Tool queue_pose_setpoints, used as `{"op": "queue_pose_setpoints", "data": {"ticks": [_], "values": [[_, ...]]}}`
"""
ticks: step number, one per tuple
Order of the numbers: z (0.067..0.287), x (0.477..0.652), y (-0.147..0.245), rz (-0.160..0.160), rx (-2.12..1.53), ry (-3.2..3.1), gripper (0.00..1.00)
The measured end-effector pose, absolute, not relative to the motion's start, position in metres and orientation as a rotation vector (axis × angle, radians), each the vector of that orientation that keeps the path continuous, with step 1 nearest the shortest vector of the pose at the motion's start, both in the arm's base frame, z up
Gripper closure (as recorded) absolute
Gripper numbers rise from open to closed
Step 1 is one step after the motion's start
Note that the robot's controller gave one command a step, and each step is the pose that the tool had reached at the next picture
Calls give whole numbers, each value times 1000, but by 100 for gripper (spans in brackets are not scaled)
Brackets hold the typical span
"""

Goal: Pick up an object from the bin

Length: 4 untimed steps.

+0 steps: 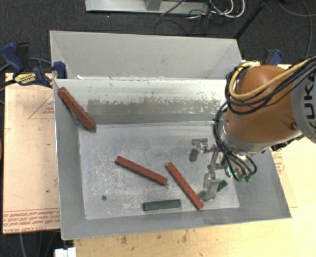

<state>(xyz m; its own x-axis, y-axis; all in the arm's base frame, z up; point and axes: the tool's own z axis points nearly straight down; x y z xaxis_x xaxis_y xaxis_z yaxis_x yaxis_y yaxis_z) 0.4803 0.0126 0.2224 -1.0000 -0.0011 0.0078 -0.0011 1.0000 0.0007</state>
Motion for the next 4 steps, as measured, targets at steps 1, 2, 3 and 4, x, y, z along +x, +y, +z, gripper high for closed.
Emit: {"op": "queue_pose_setpoints", "data": {"ticks": [1, 2, 3, 4], "values": [[123, 492, 40, -3, 144, -3131, 0], [85, 492, 70, -3, 7, -3139, 0], [70, 495, 68, -4, -303, -3130, 0], [72, 495, 68, -4, -303, -3131, 100]]}}
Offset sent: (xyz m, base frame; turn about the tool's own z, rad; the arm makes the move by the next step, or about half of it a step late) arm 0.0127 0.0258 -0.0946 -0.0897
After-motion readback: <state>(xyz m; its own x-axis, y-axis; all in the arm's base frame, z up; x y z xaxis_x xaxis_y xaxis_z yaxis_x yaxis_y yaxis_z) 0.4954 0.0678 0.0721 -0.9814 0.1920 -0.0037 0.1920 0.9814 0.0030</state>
